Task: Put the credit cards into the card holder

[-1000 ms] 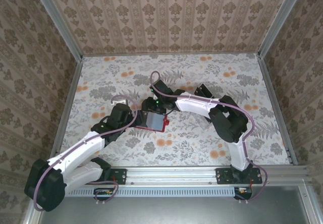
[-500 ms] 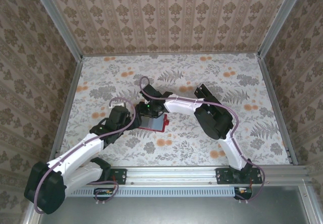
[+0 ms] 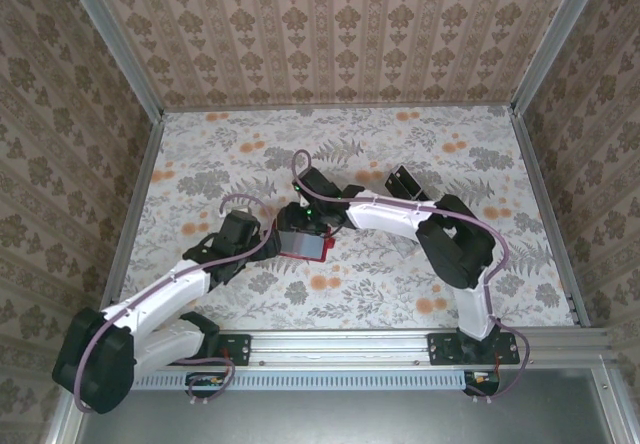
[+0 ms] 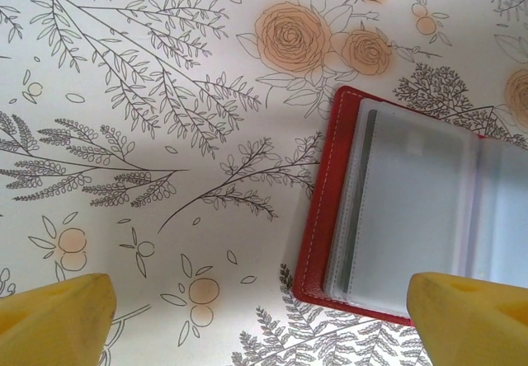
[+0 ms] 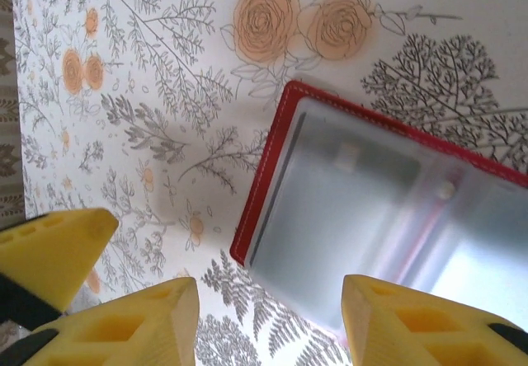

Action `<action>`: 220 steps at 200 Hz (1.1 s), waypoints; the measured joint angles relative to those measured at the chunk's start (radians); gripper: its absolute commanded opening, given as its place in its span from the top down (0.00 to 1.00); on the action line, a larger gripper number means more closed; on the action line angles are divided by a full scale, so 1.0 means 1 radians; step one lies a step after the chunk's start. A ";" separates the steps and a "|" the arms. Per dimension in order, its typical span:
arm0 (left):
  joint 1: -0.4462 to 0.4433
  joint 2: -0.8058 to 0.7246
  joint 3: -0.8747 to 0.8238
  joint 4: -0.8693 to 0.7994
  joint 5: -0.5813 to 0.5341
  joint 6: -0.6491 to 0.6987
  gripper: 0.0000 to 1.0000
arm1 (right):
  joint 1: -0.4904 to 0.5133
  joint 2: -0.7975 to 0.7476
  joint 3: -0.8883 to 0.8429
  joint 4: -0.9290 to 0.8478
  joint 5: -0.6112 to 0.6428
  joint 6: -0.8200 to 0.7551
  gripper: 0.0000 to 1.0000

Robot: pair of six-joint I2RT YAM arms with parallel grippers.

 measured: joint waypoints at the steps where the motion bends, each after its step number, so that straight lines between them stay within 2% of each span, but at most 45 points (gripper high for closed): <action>1: 0.000 0.001 0.000 0.000 0.000 0.000 0.00 | 0.000 -0.001 -0.002 0.001 0.000 0.000 0.50; 36: 0.000 0.010 0.005 -0.001 -0.008 0.000 0.00 | 0.021 0.002 -0.071 0.021 0.000 0.003 0.51; 86: 0.001 0.010 0.029 -0.004 -0.021 0.003 0.00 | 0.046 0.026 -0.077 -0.009 0.011 -0.031 0.51; 188: 0.004 0.010 0.031 -0.004 -0.022 0.003 0.00 | 0.008 0.010 -0.077 -0.114 0.045 -0.157 0.52; 220: 0.012 0.010 0.031 -0.004 -0.020 0.003 0.00 | -0.010 -0.069 -0.077 -0.144 0.027 -0.189 0.52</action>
